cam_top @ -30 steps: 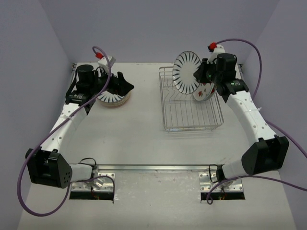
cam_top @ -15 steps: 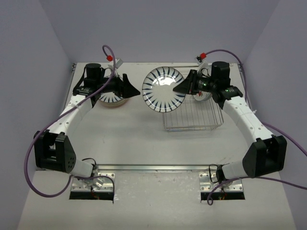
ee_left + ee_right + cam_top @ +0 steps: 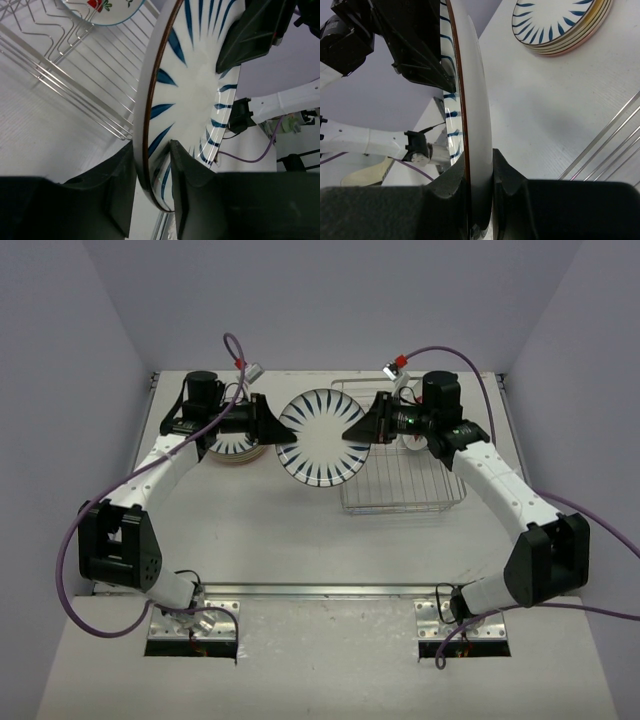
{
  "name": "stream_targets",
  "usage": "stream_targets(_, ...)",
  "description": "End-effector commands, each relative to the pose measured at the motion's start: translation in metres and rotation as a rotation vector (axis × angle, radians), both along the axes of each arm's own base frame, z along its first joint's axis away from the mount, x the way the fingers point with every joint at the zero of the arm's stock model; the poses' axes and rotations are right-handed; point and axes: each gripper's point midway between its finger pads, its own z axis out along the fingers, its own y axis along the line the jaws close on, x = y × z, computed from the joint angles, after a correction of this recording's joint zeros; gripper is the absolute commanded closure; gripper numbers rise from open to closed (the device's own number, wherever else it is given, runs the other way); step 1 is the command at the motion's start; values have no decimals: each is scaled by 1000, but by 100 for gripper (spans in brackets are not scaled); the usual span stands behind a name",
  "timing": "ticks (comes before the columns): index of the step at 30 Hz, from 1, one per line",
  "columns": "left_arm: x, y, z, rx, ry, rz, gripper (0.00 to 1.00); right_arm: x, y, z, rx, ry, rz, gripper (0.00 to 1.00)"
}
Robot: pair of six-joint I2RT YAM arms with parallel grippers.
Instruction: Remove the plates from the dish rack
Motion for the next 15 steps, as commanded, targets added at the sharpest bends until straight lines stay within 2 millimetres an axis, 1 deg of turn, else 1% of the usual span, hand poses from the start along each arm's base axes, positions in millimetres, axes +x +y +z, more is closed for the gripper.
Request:
stream_targets(1,-13,-8,20,-73,-63,-91,78,-13,15,44,100,-134,117,100)
stream_targets(2,-15,-8,21,-81,-61,-97,83,-12,15,43,97,-131,113,100)
stream_targets(4,-18,-6,18,-91,-40,-95,100,-10,14,40,87,-127,105,100)
stream_targets(5,-17,-3,18,-96,-35,-88,100,-9,14,40,82,-126,97,100)
stream_targets(6,-13,3,23,-113,-49,-73,100,-6,14,36,71,-116,82,98)
stream_targets(7,-11,8,24,-123,-42,-60,100,-4,13,34,61,-114,70,93)
stream_targets(8,-9,14,24,-131,-33,-46,100,-2,12,32,50,-113,58,86)
stream_targets(9,-6,21,23,-139,-23,-27,100,1,11,29,38,-113,46,72)
stream_targets(10,-4,28,23,-141,-19,-11,100,2,9,26,25,-106,34,69)
stream_targets(11,-1,33,23,-141,-21,3,100,4,8,22,12,-99,19,61)
stream_targets(12,4,44,22,-141,-17,34,100,10,4,16,-11,-86,-13,42)
stream_targets(13,9,57,20,-140,-12,73,100,15,-1,9,-37,-72,-49,21)
stream_targets(14,14,67,18,-137,-7,107,100,20,-6,4,-60,-62,-79,12)
stream_targets(15,19,76,16,-131,-3,138,100,24,-11,0,-79,-58,-106,7)
